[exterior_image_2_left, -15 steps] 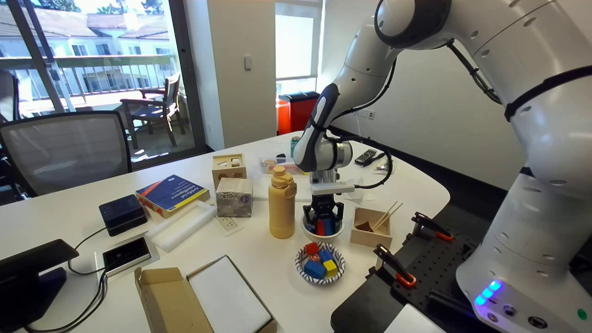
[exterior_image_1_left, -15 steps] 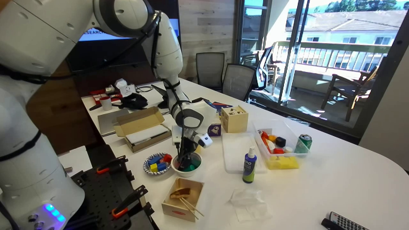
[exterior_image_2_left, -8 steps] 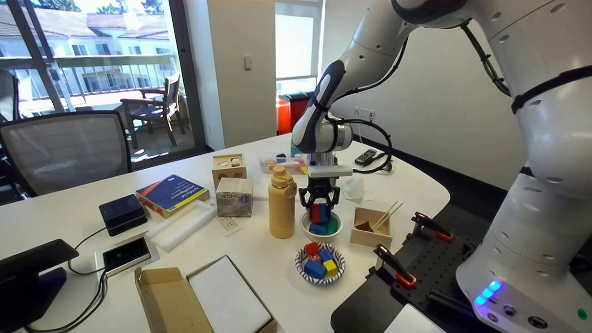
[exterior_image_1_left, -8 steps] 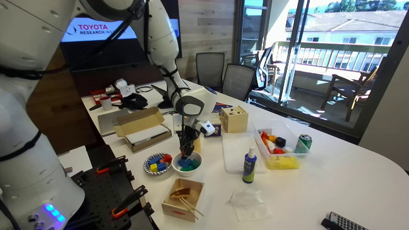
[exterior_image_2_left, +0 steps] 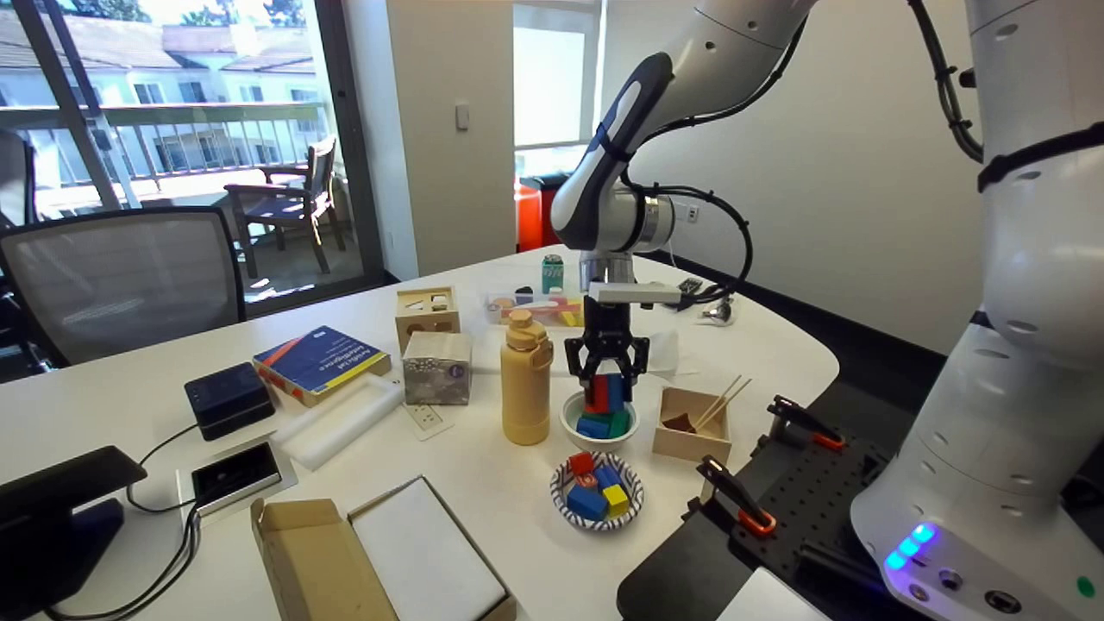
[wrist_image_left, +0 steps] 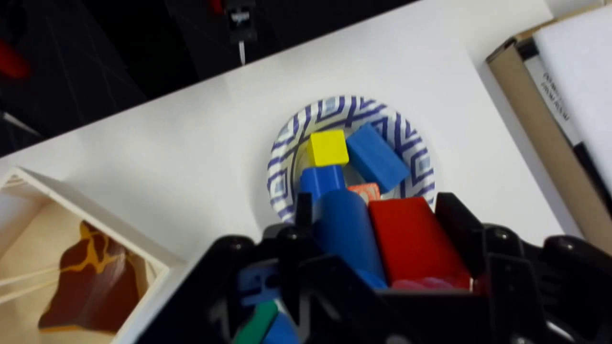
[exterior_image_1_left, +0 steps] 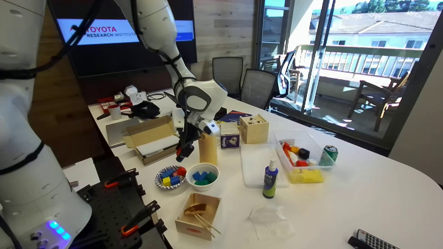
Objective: Pick up the objects from the bowl and put them in the box
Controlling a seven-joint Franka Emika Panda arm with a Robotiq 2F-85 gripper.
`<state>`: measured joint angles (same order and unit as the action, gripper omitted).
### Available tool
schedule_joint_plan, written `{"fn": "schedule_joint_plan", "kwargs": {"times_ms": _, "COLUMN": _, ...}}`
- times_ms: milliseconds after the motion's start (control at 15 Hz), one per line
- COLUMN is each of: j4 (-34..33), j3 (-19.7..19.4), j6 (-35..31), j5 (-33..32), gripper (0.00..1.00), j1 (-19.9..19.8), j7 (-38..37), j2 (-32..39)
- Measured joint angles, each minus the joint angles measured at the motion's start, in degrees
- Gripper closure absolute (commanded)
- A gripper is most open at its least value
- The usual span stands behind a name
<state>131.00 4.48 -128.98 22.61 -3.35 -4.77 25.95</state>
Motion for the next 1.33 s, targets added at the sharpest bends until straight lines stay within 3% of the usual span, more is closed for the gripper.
{"fn": "schedule_joint_plan", "kwargs": {"times_ms": 267, "j4": 3.32, "j3": 1.26, "j6": 2.92, "j5": 3.64, "gripper": 0.6, "j1": 0.12, "j7": 3.85, "j2": -0.17}}
{"fn": "schedule_joint_plan", "kwargs": {"times_ms": 600, "j4": 3.9, "j3": 2.88, "j6": 2.6, "j5": 6.44, "gripper": 0.6, "j1": 0.32, "j7": 6.76, "j2": 5.05}}
{"fn": "schedule_joint_plan", "kwargs": {"times_ms": 1267, "j4": -6.1, "j3": 2.44, "j6": 2.15, "j5": 6.04, "gripper": 0.6, "j1": 0.87, "j7": 6.39, "j2": 18.18}}
{"fn": "schedule_joint_plan", "kwargs": {"times_ms": 1333, "j4": -7.21, "j3": 2.23, "j6": 2.15, "j5": 5.95, "gripper": 0.1, "j1": 0.87, "j7": 6.3, "j2": 19.32}}
